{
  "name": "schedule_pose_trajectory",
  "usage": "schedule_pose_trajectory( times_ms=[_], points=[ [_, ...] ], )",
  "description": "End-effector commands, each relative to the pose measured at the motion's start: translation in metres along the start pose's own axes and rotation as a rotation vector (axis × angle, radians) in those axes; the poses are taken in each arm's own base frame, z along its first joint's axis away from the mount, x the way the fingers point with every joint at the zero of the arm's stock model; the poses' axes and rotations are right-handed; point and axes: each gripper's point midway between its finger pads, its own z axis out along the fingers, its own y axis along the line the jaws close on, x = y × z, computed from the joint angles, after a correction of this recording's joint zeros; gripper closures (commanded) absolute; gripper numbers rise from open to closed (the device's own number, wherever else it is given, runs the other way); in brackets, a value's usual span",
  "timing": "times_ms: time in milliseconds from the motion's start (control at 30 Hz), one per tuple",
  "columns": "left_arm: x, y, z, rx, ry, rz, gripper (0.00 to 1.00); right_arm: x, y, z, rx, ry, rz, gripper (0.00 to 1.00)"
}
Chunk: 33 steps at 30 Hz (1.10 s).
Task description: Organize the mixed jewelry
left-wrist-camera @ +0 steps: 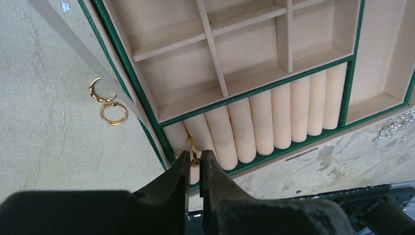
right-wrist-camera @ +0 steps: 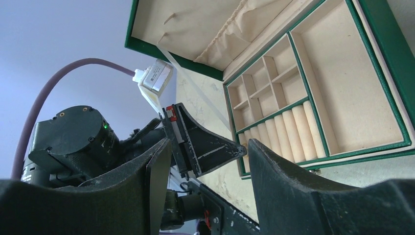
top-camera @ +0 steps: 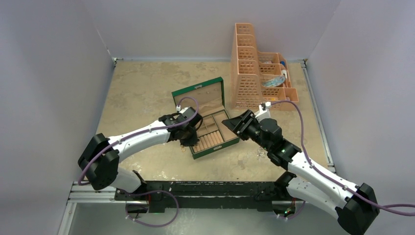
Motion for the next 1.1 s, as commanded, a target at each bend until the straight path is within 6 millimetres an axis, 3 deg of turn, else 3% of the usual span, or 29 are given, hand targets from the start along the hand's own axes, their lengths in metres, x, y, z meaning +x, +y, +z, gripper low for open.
schedule_pose_trajectory(
  times_ms=[0,400,567,867,1067],
  points=[
    [0.000,-0.001,0.007,0.006,-0.021,-0.009,1.00,-0.009,0.004,-0.001,-0.011,-0.042,-0.011,0.39],
    [0.012,0.013,0.023,-0.048,0.011,-0.009,1.00,-0.010,0.004,-0.003,-0.009,-0.044,-0.008,0.39],
    [0.011,0.016,0.021,-0.055,0.004,-0.010,0.94,-0.011,0.006,-0.004,-0.012,-0.047,-0.009,0.39],
    [-0.020,-0.017,-0.032,0.079,-0.093,-0.002,0.70,-0.012,0.008,-0.010,-0.016,-0.047,-0.038,0.39],
    [-0.020,-0.007,-0.059,0.117,-0.133,-0.027,0.55,-0.010,0.007,-0.018,-0.014,-0.033,-0.091,0.38]
  ],
)
